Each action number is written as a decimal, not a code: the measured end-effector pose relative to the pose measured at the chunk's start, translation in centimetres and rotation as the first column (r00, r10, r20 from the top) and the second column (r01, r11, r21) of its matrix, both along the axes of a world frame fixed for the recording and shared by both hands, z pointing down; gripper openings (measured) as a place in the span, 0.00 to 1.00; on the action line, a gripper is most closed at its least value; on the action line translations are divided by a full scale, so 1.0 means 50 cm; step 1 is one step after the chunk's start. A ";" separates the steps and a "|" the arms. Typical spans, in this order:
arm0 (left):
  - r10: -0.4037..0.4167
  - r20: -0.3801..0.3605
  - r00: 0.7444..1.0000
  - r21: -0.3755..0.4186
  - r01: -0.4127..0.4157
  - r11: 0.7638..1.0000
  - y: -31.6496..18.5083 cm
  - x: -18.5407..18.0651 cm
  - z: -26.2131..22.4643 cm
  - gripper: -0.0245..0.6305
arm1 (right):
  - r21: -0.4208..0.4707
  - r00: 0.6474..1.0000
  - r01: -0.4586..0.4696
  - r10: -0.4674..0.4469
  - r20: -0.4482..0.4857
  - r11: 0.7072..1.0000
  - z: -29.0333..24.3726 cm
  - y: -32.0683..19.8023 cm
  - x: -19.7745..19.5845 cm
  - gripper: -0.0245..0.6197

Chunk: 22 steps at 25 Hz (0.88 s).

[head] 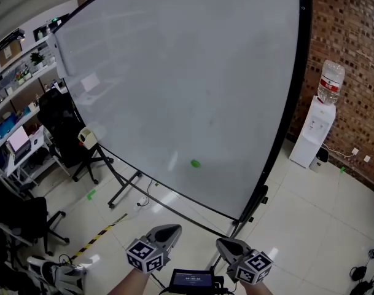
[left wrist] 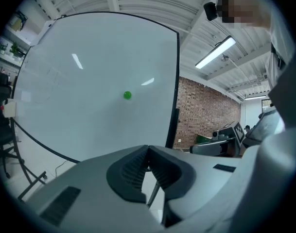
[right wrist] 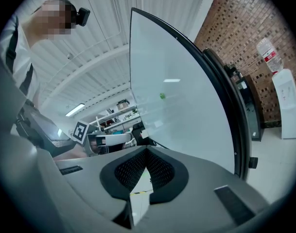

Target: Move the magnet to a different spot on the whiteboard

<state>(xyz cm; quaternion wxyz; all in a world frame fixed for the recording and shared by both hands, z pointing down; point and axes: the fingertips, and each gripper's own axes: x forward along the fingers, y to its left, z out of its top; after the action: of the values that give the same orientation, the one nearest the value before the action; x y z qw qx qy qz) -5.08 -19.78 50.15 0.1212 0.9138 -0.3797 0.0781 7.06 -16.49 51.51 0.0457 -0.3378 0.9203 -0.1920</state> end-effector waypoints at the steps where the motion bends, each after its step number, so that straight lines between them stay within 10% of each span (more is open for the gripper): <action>1: 0.003 0.015 1.000 0.014 -0.003 1.000 -0.006 0.004 -0.006 0.09 | 0.003 1.000 0.005 -0.005 -0.003 1.000 -0.003 -0.003 0.003 0.07; 17: -0.035 0.090 0.995 0.110 0.025 0.994 -0.049 0.002 -0.061 0.09 | 0.038 0.996 0.081 -0.080 -0.027 0.996 -0.030 -0.023 -0.007 0.07; 22: 0.007 0.216 0.976 0.178 -0.046 0.983 -0.067 0.030 -0.082 0.09 | 0.039 0.999 0.050 -0.050 -0.014 0.998 -0.034 -0.045 -0.001 0.07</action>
<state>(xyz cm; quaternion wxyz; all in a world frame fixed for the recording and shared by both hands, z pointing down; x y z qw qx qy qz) -3.57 -23.11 46.06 -0.0056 0.9122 -0.3839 0.1430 7.03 -18.74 49.80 0.0414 -0.3150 0.9323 -0.1727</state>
